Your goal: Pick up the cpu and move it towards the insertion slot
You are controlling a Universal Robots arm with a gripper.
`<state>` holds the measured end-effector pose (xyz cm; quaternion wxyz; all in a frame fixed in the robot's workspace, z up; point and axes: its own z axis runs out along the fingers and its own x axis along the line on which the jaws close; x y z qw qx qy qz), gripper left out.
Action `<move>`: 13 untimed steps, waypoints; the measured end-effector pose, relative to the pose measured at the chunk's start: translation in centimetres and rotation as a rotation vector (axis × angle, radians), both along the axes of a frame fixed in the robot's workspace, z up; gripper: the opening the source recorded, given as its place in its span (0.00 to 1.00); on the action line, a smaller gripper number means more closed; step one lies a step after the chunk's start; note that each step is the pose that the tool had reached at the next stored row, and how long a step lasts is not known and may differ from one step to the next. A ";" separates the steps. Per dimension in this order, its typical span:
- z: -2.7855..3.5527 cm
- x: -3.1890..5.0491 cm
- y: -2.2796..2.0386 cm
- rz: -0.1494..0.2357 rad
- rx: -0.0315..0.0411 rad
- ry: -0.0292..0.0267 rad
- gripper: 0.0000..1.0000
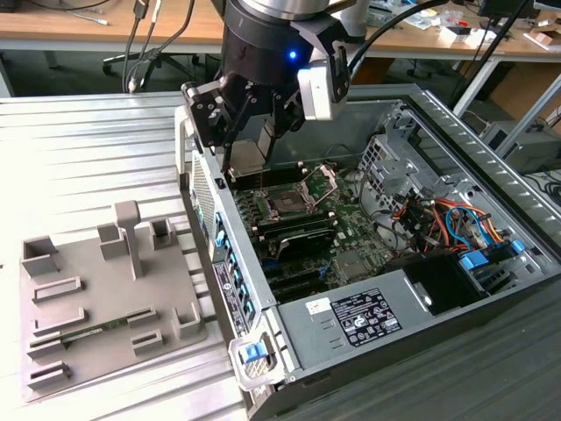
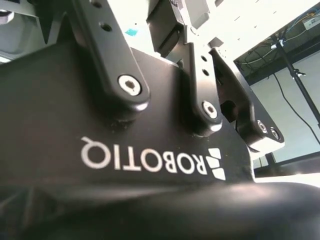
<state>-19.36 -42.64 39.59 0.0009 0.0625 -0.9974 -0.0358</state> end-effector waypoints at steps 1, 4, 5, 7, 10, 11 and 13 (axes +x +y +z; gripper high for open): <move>-0.01 0.01 0.01 0.000 0.0001 0.0000 0.55; -0.06 0.13 0.03 0.000 0.0000 0.0000 0.55; -0.08 0.17 0.03 0.000 -0.0001 0.0000 0.55; -0.10 0.22 0.04 0.000 0.0000 0.0000 0.55; -0.13 0.38 0.08 0.000 0.0000 0.0000 0.55; -0.13 0.43 0.10 0.000 -0.0001 0.0000 0.55; -0.15 0.51 0.12 0.000 0.0000 -0.0001 0.55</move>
